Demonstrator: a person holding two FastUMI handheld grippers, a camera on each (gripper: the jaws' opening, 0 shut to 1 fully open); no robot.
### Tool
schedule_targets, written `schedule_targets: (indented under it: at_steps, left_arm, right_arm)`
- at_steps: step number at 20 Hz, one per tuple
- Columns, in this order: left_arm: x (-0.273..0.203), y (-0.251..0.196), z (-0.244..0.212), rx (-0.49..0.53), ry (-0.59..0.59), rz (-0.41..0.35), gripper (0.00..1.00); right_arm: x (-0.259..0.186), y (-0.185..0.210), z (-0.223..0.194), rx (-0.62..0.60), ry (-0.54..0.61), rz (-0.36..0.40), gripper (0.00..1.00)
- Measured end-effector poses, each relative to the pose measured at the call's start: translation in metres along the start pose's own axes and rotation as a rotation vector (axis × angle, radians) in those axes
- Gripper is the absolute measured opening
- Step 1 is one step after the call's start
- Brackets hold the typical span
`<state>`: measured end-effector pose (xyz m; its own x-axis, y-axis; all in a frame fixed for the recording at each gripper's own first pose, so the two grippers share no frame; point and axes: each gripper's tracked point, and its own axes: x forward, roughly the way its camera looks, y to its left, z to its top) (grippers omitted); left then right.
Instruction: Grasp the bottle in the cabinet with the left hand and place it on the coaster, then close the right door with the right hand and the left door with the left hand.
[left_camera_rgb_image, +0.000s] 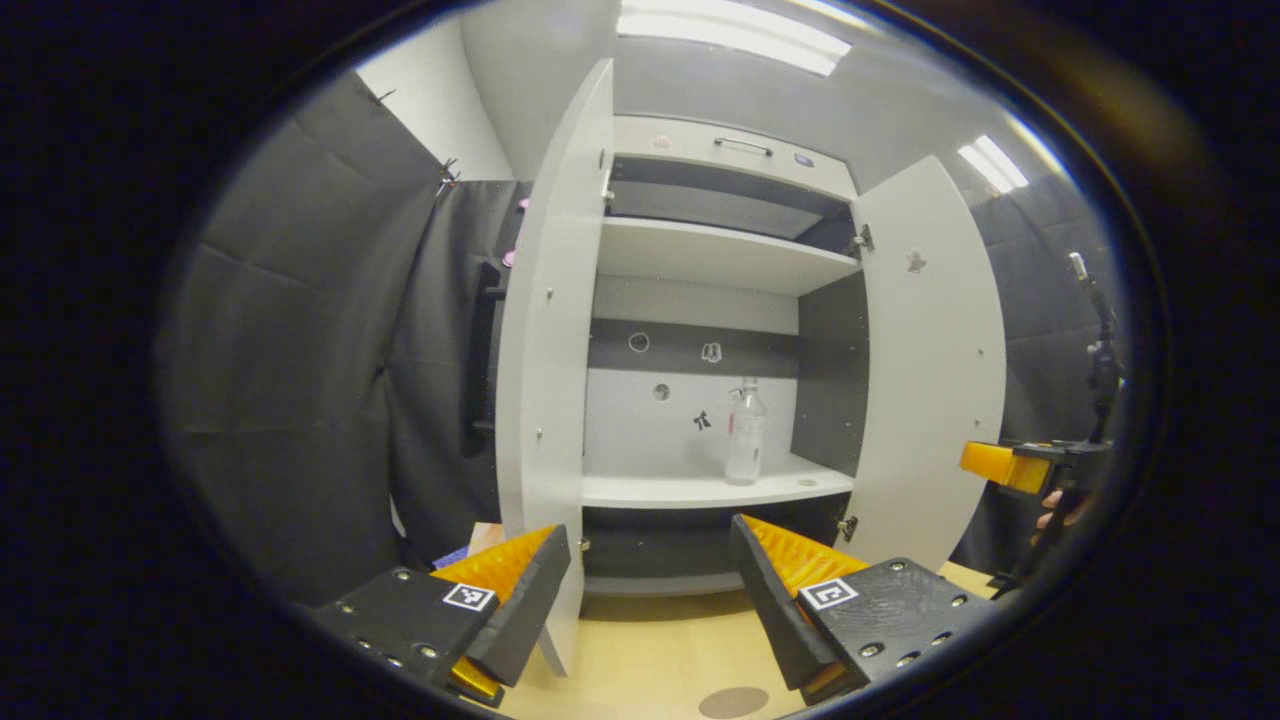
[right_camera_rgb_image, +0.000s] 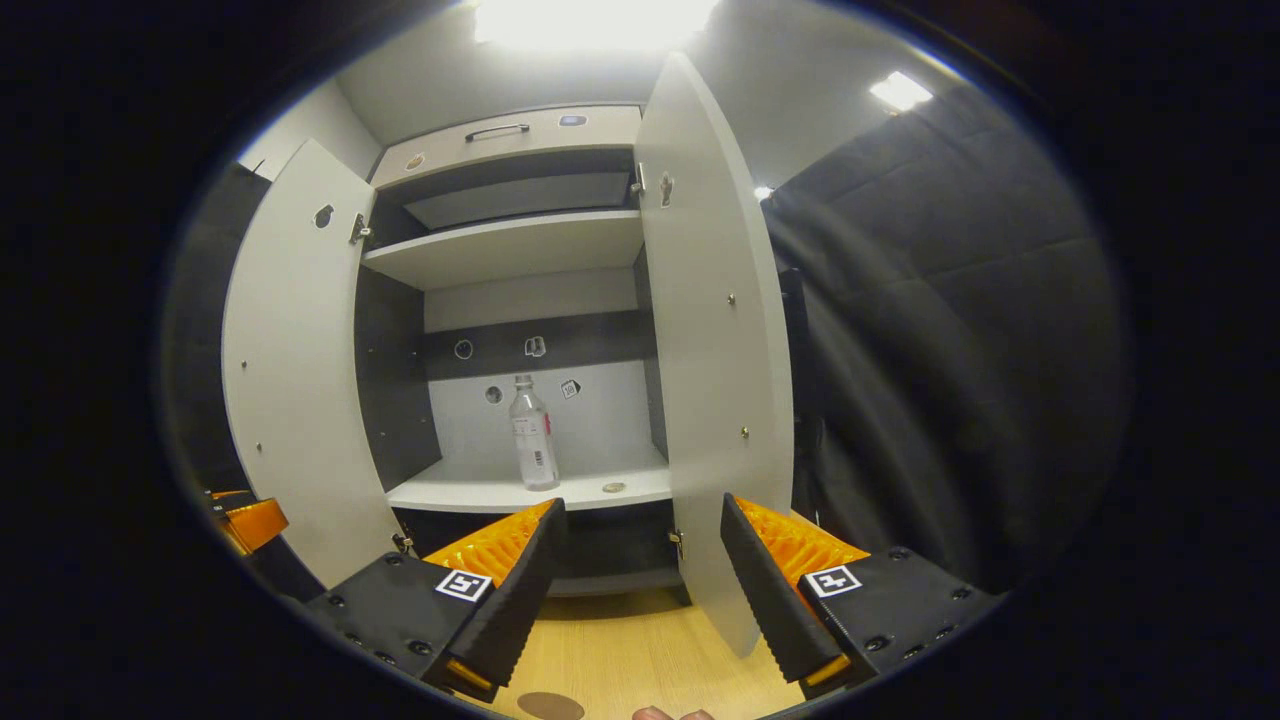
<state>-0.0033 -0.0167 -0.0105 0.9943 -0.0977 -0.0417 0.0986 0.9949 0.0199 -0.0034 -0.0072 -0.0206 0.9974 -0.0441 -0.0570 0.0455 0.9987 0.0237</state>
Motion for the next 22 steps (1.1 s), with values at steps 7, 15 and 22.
schedule_targets:
  at_steps: [7,15,22]
  left_arm:
    - [0.005,-0.013,-0.007,0.006,0.027,-0.052,0.94]
    - [0.020,-0.021,-0.013,0.003,0.059,-0.065,1.00]
    - [0.028,-0.022,-0.010,-0.004,0.077,-0.077,1.00]
  right_arm:
    - [-0.001,-0.021,0.003,-0.032,0.005,-0.057,0.98]
    - [0.000,-0.034,0.012,-0.031,0.002,-0.094,0.98]
    - [-0.005,-0.049,0.010,-0.017,0.012,-0.130,0.98]
